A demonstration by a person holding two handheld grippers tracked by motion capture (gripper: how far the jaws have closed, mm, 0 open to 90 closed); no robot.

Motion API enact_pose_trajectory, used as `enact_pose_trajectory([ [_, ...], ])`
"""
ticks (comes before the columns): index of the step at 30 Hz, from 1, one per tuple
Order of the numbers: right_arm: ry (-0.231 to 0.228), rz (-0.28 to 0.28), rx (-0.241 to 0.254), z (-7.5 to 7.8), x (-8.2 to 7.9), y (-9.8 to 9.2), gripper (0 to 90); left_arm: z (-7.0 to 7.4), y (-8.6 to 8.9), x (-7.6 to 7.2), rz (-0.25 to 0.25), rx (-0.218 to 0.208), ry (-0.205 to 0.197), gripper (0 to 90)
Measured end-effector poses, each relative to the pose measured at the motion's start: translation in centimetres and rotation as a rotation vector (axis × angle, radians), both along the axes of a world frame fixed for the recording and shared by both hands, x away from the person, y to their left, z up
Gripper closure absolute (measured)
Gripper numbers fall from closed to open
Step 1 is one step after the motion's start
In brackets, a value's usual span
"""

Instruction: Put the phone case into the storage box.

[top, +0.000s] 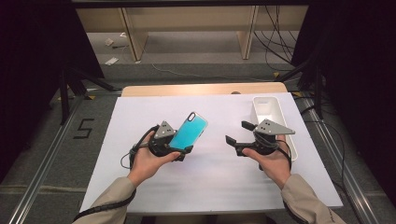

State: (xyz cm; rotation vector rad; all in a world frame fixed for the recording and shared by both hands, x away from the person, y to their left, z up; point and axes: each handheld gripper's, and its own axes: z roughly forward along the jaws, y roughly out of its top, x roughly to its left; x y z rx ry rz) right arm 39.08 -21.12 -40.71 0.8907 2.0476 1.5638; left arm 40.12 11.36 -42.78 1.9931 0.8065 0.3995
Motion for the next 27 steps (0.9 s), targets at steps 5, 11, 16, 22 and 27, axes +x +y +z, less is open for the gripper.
enact_pose_trajectory([
  [5, 0.000, 0.001, -0.003, 0.0, 0.4, 0.3, 16.1, -0.1, -0.6, -0.1, -0.012, -0.002, 0.007, 17.0],
  [11, 0.011, 0.000, 0.006, 0.0, 0.8, 0.6, 16.2, -0.1, -1.1, -0.3, -0.025, 0.002, 0.004, 17.0],
  [16, 0.008, -0.002, 0.008, 0.2, 1.1, 0.9, 16.4, -0.2, -1.6, -0.5, -0.041, 0.007, -0.002, 17.0],
  [22, 0.006, -0.004, 0.020, 0.4, 1.4, 1.2, 16.4, -0.4, -2.3, -0.6, -0.057, 0.015, 0.001, 17.0],
  [27, 0.013, -0.007, 0.029, 0.4, 1.7, 1.4, 16.1, -0.6, -3.0, -0.8, -0.069, 0.014, 0.003, 17.1],
])
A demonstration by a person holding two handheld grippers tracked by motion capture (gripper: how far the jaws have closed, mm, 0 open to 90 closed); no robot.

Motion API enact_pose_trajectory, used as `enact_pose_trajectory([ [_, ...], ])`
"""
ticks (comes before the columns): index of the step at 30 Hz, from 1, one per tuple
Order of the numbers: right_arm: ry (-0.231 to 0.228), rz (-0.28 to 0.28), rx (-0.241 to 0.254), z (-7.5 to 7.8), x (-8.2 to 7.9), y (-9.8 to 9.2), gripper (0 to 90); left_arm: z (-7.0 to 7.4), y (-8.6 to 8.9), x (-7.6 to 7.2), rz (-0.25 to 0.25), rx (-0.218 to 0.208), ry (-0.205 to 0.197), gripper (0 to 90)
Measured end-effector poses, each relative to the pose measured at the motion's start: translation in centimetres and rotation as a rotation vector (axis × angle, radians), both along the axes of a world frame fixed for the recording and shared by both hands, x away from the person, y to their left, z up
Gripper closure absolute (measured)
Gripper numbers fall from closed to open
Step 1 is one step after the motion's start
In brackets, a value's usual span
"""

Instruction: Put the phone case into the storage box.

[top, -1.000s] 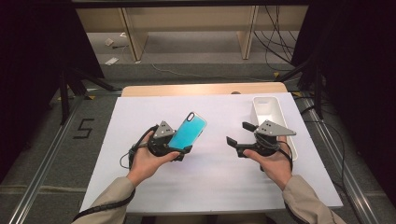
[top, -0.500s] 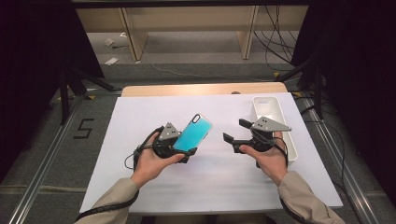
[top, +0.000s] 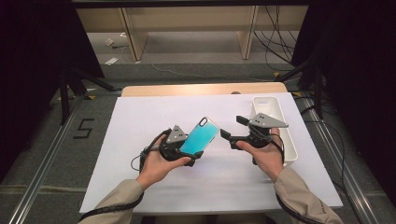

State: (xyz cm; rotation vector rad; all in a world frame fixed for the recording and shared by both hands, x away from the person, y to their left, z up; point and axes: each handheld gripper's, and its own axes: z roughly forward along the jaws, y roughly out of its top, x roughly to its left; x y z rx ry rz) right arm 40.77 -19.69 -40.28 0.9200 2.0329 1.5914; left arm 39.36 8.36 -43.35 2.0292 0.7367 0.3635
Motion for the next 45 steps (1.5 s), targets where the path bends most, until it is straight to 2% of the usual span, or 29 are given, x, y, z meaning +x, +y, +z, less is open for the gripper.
enact_pose_trajectory([
  [8, 0.006, -0.002, 0.006, 0.1, 0.3, 0.5, 15.0, -0.2, -0.6, -0.1, -0.010, 0.004, -0.003, 17.0],
  [18, 0.048, 0.006, -0.004, -0.2, 0.9, 1.5, 12.5, -0.5, -1.4, -0.3, -0.019, 0.009, -0.006, 17.0],
  [25, 0.078, -0.004, -0.002, -0.7, 1.3, 1.9, 14.4, -0.8, -2.0, -0.4, -0.037, 0.015, -0.007, 17.0],
  [45, 0.111, 0.001, 0.002, -1.4, 1.7, 2.7, 20.0, -1.1, -3.1, -0.9, -0.054, 0.017, -0.024, 17.0],
])
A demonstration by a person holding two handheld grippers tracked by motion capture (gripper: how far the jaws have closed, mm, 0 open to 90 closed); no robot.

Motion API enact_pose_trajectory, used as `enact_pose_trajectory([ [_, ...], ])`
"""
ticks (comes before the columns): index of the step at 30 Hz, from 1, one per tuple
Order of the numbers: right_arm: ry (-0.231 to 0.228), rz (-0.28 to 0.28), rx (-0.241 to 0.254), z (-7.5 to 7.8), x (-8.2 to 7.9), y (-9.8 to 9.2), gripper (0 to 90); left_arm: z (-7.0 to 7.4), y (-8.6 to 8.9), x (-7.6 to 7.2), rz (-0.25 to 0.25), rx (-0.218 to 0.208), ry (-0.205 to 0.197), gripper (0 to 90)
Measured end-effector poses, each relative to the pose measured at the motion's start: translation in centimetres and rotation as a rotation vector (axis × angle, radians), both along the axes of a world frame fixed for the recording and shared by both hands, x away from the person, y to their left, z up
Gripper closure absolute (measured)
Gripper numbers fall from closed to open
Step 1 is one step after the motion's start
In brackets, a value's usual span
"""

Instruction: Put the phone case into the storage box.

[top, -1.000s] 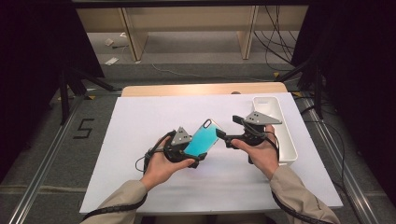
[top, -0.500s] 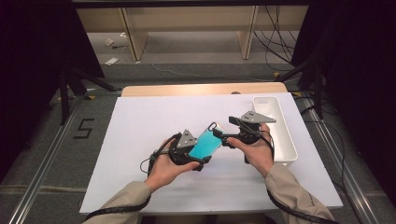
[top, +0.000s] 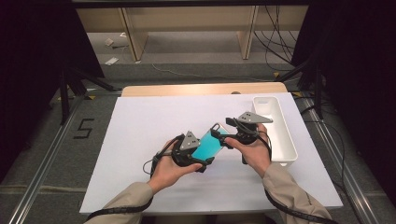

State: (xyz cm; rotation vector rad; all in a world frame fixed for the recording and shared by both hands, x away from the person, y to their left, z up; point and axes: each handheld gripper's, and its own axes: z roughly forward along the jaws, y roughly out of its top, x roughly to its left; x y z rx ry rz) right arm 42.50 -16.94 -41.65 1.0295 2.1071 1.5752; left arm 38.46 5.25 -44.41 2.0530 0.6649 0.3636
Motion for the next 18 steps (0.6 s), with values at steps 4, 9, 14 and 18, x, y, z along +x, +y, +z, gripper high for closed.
enact_pose_trajectory([
  [4, 0.007, 0.000, 0.003, -0.10, 0.10, 0.11, 23.0, 0.04, -0.11, -0.06, -0.003, -0.003, 0.001, 17.0],
  [9, 0.021, -0.001, 0.006, -0.23, 0.25, 0.22, 27.1, 0.06, -0.22, -0.11, -0.005, -0.002, -0.004, 17.0],
  [14, 0.033, -0.004, 0.004, -0.34, 0.39, 0.26, 32.6, 0.06, -0.33, -0.16, -0.014, -0.014, -0.008, 17.0],
  [18, 0.037, 0.003, 0.004, -0.37, 0.43, 0.34, 36.3, 0.07, -0.33, -0.15, -0.013, -0.014, -0.011, 17.0],
])
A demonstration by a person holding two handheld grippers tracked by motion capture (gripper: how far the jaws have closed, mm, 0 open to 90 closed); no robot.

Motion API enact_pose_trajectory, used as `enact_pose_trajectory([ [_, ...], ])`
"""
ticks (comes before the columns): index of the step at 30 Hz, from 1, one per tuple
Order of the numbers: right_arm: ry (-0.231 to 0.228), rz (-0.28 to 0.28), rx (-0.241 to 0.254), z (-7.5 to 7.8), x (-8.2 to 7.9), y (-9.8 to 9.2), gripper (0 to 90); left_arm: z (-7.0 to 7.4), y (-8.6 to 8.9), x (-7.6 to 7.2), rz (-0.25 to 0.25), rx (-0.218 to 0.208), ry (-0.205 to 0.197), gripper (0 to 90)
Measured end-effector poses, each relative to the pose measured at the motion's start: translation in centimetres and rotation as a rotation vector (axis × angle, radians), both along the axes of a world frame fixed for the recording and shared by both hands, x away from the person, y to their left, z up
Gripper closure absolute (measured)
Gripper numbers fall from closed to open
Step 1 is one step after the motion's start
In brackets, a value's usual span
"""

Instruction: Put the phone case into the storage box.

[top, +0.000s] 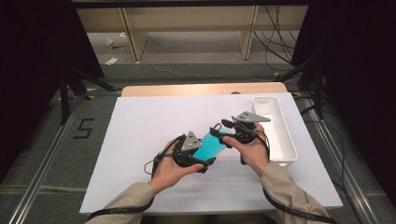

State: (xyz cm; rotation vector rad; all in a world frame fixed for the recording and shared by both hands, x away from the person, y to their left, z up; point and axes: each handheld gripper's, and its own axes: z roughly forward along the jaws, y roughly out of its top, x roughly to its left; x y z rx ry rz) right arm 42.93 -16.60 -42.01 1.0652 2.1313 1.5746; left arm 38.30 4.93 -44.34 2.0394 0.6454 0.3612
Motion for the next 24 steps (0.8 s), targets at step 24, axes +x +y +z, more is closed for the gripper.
enact_pose_trajectory([
  [24, 0.055, 0.007, 0.061, 0.03, 0.16, 0.23, 57.4, 0.04, 0.03, 0.04, 0.002, -0.003, -0.008, 17.0],
])
